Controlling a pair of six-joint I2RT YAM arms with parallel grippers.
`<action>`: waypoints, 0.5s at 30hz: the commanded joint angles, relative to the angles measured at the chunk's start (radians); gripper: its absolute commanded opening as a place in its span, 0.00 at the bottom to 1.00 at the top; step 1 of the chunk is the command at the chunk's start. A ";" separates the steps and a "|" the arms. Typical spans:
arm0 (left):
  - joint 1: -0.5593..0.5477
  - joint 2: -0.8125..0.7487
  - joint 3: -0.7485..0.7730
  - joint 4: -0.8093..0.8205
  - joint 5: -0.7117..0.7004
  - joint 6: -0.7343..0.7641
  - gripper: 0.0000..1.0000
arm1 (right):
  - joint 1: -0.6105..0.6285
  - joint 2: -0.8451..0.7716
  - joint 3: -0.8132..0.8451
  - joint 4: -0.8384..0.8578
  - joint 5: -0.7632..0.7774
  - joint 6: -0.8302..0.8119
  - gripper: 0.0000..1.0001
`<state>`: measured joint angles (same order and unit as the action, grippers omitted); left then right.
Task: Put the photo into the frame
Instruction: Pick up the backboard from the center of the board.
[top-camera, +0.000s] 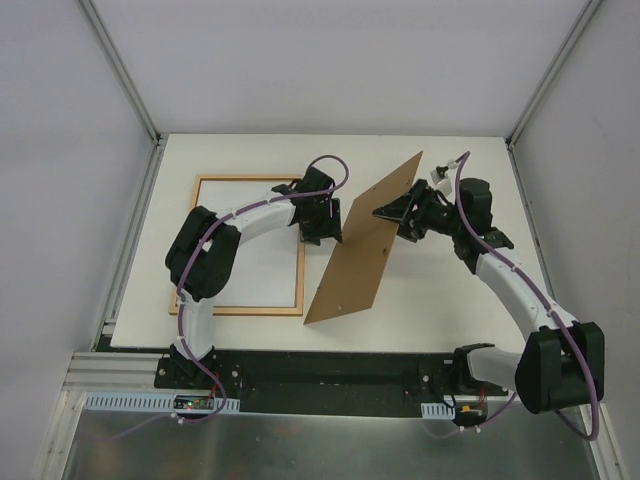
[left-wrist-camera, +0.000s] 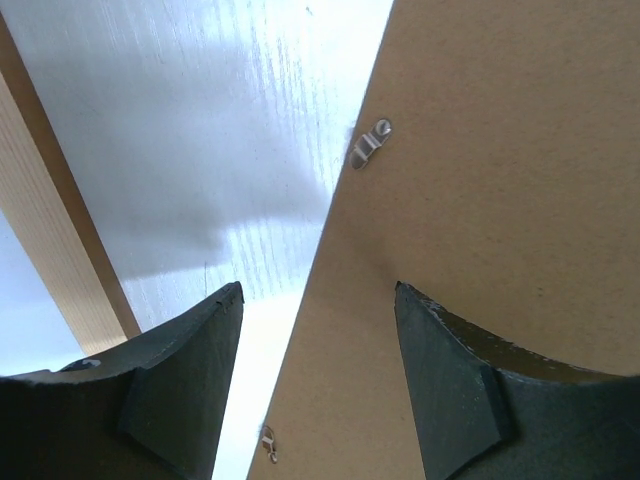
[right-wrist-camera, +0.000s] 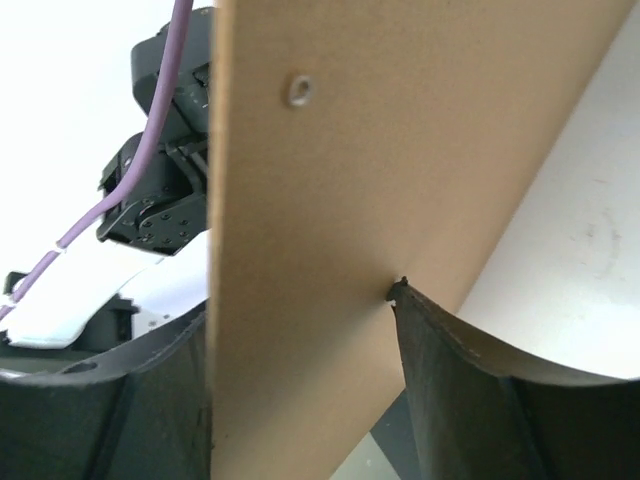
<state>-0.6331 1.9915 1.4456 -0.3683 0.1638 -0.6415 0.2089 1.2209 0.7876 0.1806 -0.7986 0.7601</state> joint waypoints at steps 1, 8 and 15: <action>-0.037 -0.034 -0.042 -0.018 0.057 -0.004 0.62 | 0.024 -0.084 0.130 -0.450 0.197 -0.286 0.63; -0.034 -0.068 -0.048 -0.020 0.056 0.000 0.62 | 0.023 -0.152 0.164 -0.682 0.349 -0.426 0.41; -0.025 -0.210 -0.076 -0.052 -0.013 0.011 0.62 | 0.006 -0.161 0.205 -0.773 0.417 -0.501 0.01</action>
<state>-0.6613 1.9266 1.3819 -0.3866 0.1875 -0.6403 0.2245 1.0840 0.9112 -0.5114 -0.4454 0.3607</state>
